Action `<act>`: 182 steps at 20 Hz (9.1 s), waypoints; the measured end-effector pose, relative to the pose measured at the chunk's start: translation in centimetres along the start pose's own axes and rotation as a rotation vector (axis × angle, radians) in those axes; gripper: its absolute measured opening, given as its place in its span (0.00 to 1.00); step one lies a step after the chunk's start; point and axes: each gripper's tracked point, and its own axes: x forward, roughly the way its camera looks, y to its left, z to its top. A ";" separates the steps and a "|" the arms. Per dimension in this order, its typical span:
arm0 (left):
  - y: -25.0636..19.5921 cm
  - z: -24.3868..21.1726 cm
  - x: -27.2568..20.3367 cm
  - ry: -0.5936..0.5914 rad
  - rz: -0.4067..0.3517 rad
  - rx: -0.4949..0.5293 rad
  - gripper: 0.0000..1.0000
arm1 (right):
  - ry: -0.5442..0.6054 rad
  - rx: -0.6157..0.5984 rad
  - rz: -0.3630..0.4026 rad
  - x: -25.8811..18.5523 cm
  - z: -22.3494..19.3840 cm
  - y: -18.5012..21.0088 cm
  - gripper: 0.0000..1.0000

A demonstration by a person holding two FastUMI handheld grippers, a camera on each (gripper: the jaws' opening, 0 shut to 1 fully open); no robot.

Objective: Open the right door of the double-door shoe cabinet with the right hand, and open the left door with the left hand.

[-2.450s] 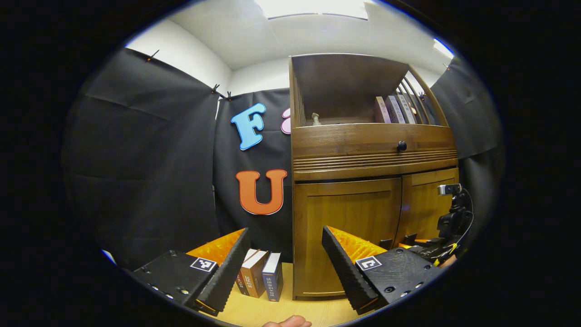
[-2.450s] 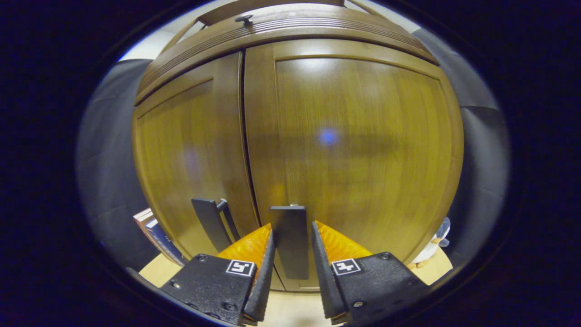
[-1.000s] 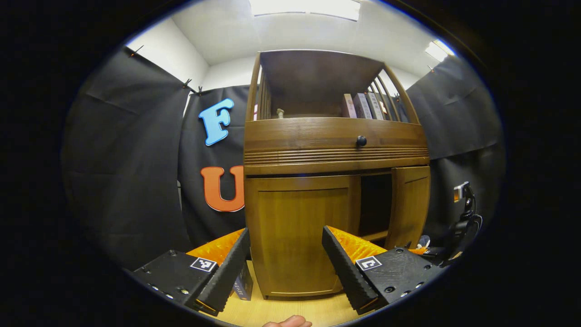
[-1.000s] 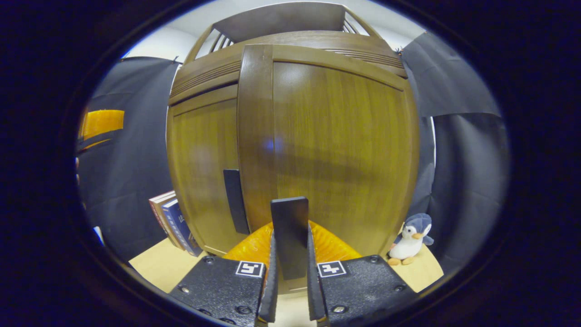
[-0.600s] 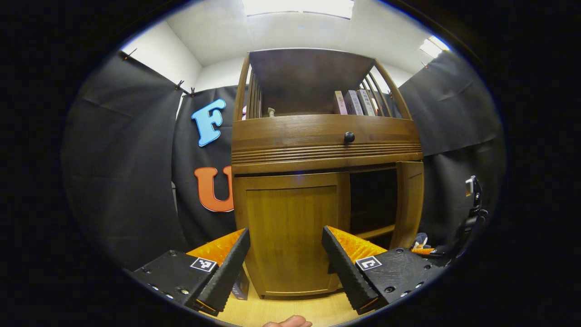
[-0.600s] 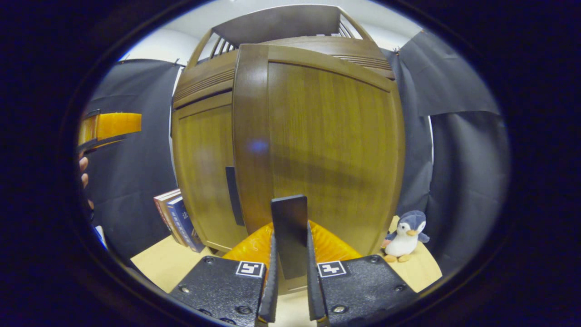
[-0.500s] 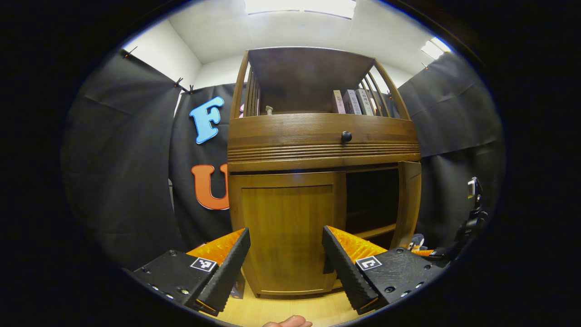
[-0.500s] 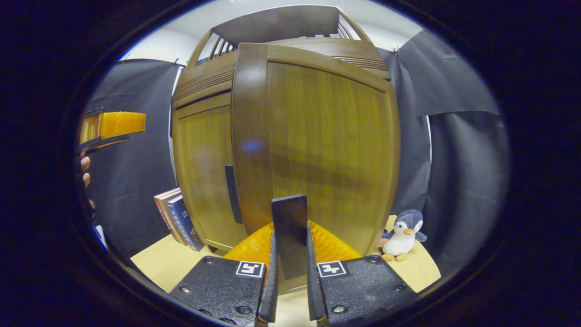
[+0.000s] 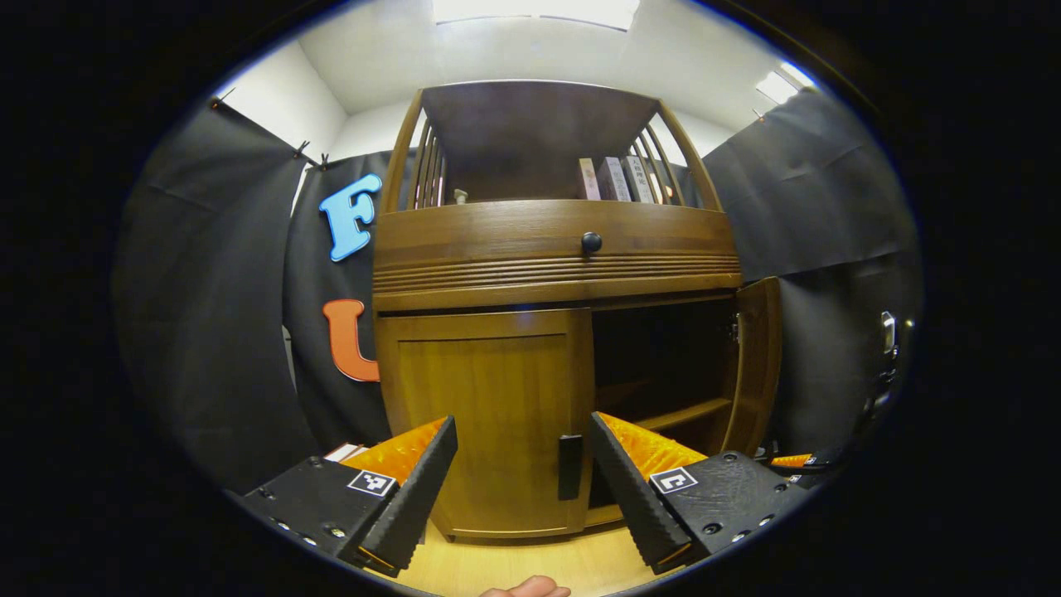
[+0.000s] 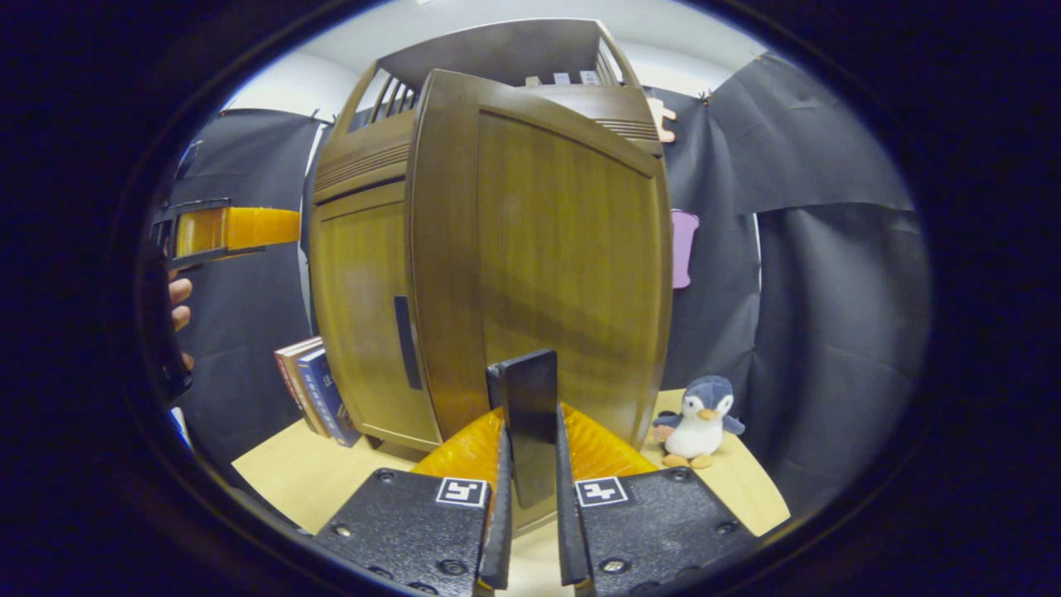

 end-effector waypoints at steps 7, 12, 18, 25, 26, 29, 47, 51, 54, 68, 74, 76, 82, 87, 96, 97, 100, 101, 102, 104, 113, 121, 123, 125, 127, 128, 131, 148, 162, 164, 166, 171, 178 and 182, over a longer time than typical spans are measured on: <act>-3.1 -0.4 1.2 0.018 -0.052 -0.004 0.96 | 0.025 -0.026 -0.029 -2.1 -0.2 -2.7 0.22; -5.2 -0.5 1.9 0.023 -0.078 -0.008 0.96 | 0.031 -0.017 -0.079 -3.5 -0.5 -5.3 0.18; -7.0 -2.0 2.9 0.061 -0.093 -0.019 1.00 | 0.048 0.018 -0.172 -4.8 -0.6 -8.8 0.12; -7.6 -4.3 4.1 0.102 -0.076 -0.004 0.96 | 0.075 0.030 -0.219 -6.0 -1.1 -11.8 0.10; -7.6 -4.6 4.2 0.108 -0.072 -0.004 0.97 | 0.072 0.039 -0.224 -6.3 -0.9 -12.4 0.07; -7.7 -5.7 5.3 0.132 -0.064 -0.009 0.96 | 0.067 0.086 -0.222 -6.7 -0.8 -13.7 0.04; -4.6 -14.5 12.9 0.245 -0.021 -0.036 0.95 | -0.041 0.102 -0.349 -9.1 0.1 -13.1 0.02; -4.3 -14.9 14.3 0.219 -0.004 -0.020 0.68 | -0.055 0.122 -0.356 -10.6 0.7 -13.1 0.04; -3.4 -15.0 15.2 0.204 0.016 -0.009 0.62 | -0.079 0.166 -0.282 -11.2 1.8 -10.1 0.07; -4.2 -15.4 15.6 0.193 -0.068 -0.024 0.24 | -0.071 0.095 -0.216 -9.6 2.4 -6.5 0.55; -4.1 -15.3 14.6 0.197 -0.073 -0.026 0.24 | -0.074 0.043 -0.171 -7.9 2.9 -4.3 0.64; -4.0 -15.3 13.9 0.192 -0.072 -0.028 0.24 | -0.069 0.040 -0.161 -7.6 2.9 -4.0 0.66; -3.7 -15.2 11.3 0.203 -0.107 -0.033 0.25 | -0.031 0.038 -0.076 -5.7 2.0 -2.8 0.67; -3.0 -15.2 9.2 0.213 -0.107 -0.019 0.24 | -0.021 0.010 0.009 -3.6 2.2 0.1 0.65; -1.3 -15.0 5.2 0.223 -0.075 -0.006 0.24 | -0.010 -0.035 0.138 -0.4 2.5 4.0 0.65; -1.2 -15.0 4.8 0.227 -0.069 -0.013 0.24 | -0.008 -0.038 0.145 -0.2 2.5 4.3 0.67; -0.4 -14.8 3.3 0.227 -0.052 -0.013 0.24 | -0.003 -0.038 0.162 0.5 2.4 5.2 0.65; -0.1 -14.9 2.9 0.229 -0.045 -0.007 0.24 | 0.000 -0.036 0.171 0.6 2.4 5.5 0.65; 0.2 -14.9 2.4 0.228 -0.038 -0.004 0.24 | 0.000 -0.035 0.175 0.7 2.4 5.8 0.67; 0.8 -14.8 1.6 0.228 -0.022 -0.001 0.24 | 0.001 -0.036 0.179 1.0 2.3 6.2 0.67; 4.9 -14.9 -2.8 0.233 0.089 0.038 0.23 | 0.000 -0.037 0.155 2.5 2.6 7.0 0.65; 8.8 -15.0 -5.5 0.231 0.165 0.009 0.21 | 0.007 -0.024 0.092 3.6 2.9 7.2 0.82; 9.9 -15.0 -6.1 0.229 0.186 -0.010 0.21 | 0.006 -0.023 0.086 3.6 3.0 7.4 0.82; 11.4 -15.3 -6.6 0.232 0.214 -0.013 0.18 | 0.009 -0.024 0.085 3.8 2.9 7.8 0.82; 12.9 -15.7 -6.9 0.240 0.245 -0.036 0.18 | 0.009 -0.026 0.074 4.0 2.9 8.0 0.82; 13.7 -15.7 -7.0 0.237 0.258 -0.047 0.21 | 0.008 -0.028 0.073 4.1 2.9 8.3 0.82; 15.0 -15.8 -7.7 0.238 0.262 -0.078 0.04 | 0.004 -0.033 0.076 4.4 3.2 9.1 0.82; 18.2 -16.0 -10.3 0.251 0.291 -0.136 0.20 | -0.017 -0.019 0.070 4.8 4.2 10.2 0.82; 19.1 -10.2 -14.0 0.150 0.447 -0.035 0.18 | -0.071 -0.020 0.053 4.0 6.5 8.4 0.82; 17.8 -8.3 -13.2 0.111 0.421 -0.017 0.18 | -0.097 -0.022 0.055 3.3 7.6 8.4 0.82; 15.8 -7.3 -12.1 0.097 0.373 -0.023 0.31 | -0.130 -0.027 0.050 2.7 9.0 8.1 0.80; 11.8 -5.3 -9.7 0.066 0.268 0.017 0.38 | -0.191 -0.037 0.049 0.8 11.9 7.6 0.87; 6.1 -3.2 -6.4 0.048 0.104 0.024 0.76 | -0.242 -0.037 -0.016 -1.4 14.5 4.4 0.92; 4.6 -2.0 -5.5 0.026 0.072 -0.001 0.84 | -0.242 -0.054 -0.058 -2.1 14.4 2.7 0.97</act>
